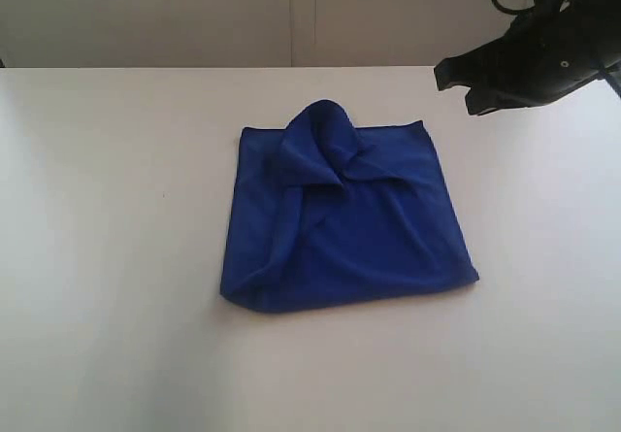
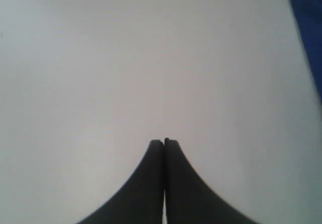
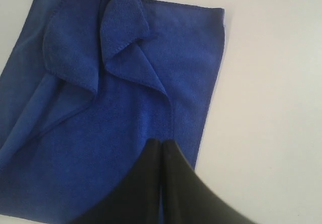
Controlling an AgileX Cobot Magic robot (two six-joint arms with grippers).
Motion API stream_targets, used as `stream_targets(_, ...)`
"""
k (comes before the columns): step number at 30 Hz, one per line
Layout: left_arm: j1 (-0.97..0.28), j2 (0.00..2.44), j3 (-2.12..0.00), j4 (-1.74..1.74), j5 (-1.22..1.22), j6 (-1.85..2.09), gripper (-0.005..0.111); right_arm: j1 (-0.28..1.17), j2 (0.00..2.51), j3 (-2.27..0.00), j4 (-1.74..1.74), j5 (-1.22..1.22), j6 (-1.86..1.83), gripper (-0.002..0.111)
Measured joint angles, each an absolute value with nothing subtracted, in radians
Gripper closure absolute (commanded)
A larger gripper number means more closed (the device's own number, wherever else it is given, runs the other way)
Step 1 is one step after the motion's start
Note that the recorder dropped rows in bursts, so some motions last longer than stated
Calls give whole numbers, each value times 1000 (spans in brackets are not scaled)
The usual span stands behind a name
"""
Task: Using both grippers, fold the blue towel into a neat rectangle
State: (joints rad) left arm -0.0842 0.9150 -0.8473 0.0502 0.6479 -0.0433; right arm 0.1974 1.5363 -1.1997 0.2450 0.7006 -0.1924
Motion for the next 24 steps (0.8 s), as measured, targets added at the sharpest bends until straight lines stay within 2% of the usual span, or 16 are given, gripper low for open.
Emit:
stream_targets(5, -84, 969, -875, -122, 562, 33, 107, 197, 1536, -1200, 247, 693, -194, 108)
stream_targets(13, -84, 1268, -1014, -492, 569, 265, 107, 197, 1648, -1203, 392, 663, -335, 108)
stream_targets(24, -230, 1641, -1241, -605, 584, 314, 107, 167, 1916, -1353, 697, 659, -489, 108)
